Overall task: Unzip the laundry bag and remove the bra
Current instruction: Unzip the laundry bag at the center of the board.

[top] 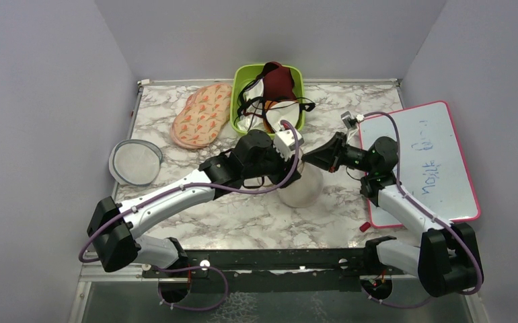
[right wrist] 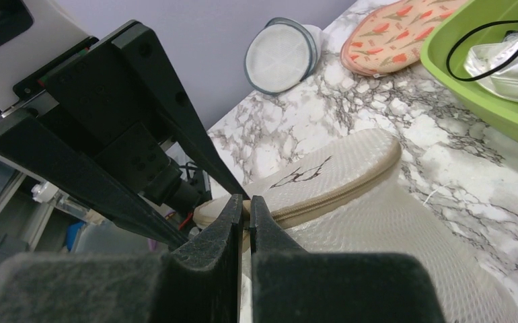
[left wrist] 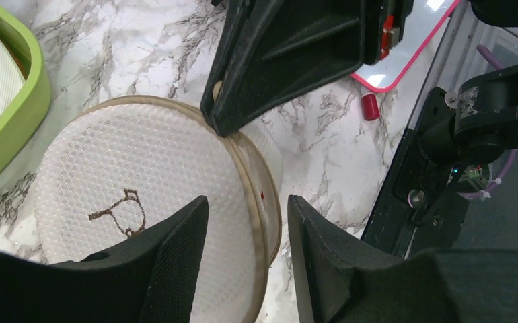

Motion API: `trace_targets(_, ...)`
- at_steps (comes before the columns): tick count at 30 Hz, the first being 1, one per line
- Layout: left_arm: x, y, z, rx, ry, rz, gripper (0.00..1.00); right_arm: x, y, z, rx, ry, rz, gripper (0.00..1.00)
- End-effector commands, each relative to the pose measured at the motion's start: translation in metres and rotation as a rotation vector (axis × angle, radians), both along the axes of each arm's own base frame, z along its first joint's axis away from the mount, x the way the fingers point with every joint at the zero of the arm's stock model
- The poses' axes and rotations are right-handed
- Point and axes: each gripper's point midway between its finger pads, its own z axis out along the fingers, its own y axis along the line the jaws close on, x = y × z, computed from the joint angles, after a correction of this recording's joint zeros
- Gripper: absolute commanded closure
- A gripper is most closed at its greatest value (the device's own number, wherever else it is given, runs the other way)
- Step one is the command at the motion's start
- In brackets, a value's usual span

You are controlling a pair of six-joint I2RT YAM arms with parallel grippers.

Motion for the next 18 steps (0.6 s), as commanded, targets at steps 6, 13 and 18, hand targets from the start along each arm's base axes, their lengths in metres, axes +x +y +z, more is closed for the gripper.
trace_targets(6, 0.017, 0.000, 0.013, 0.026, -0.069, 0.072, 0.80, -0.012, 0.004, 0.018, -0.003, -0.062, 0.040, 0.99)
trace_targets(13, 0.012, 0.004, 0.021, 0.016, -0.080, 0.055, 0.96, -0.009, 0.003, 0.012, -0.020, -0.046, 0.008, 0.99)
trace_targets(18, 0.006, 0.009, 0.024, 0.006, -0.085, 0.047, 1.00, -0.002, 0.002, 0.010, -0.020, -0.036, -0.025, 0.99)
